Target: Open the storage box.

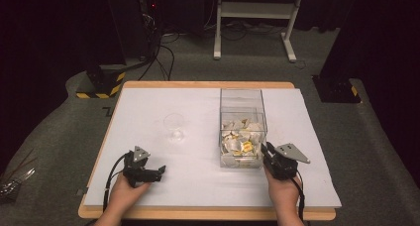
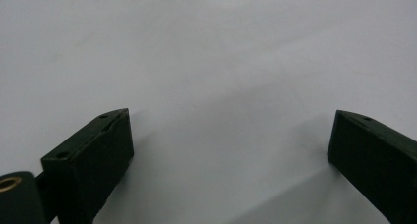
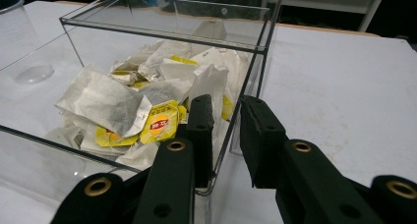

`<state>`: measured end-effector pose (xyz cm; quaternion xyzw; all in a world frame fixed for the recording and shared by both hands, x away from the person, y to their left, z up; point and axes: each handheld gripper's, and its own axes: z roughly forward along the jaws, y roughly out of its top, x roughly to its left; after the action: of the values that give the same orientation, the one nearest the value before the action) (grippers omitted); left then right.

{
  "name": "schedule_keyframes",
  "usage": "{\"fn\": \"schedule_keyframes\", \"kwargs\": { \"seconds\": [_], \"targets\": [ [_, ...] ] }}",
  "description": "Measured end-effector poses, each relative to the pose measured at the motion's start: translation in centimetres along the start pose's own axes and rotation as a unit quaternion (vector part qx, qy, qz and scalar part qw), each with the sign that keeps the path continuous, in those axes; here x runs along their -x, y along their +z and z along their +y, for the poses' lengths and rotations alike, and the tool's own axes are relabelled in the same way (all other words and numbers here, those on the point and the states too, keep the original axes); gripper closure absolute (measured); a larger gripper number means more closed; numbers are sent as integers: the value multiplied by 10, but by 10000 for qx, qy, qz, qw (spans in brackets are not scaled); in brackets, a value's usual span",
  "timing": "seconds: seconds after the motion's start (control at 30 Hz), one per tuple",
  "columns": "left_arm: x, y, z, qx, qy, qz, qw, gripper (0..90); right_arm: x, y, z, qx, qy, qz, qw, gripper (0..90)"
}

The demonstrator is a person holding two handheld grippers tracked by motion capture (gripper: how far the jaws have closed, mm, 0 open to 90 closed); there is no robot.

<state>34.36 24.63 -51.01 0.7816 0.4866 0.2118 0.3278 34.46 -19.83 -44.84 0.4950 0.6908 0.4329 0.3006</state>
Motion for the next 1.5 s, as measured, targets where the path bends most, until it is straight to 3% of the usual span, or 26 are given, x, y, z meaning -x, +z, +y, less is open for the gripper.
{"fn": "schedule_keyframes", "kwargs": {
  "seconds": [0.4, 0.77, 1.1, 1.23, 1.5],
  "targets": [
    [0, 0, 0, 0, 0, 0, 10000, 39, -7, -15, -5, 88, -115, 71, 9999, 750],
    [0, 0, 0, -1, -2, -1, 10000, 39, -6, -9, -6, 49, -99, 59, 9999, 721],
    [0, 0, 0, -1, -3, -1, 10000, 39, -7, -18, -9, 83, -166, 96, 9998, 723],
    [0, 0, 0, -8, 13, 3, 10000, 40, -7, -12, -8, 53, -136, 70, 9999, 706],
    [0, 0, 0, -6, 8, 2, 10000, 41, -7, -14, -9, 49, -89, 124, 9999, 733]
  ]
}}
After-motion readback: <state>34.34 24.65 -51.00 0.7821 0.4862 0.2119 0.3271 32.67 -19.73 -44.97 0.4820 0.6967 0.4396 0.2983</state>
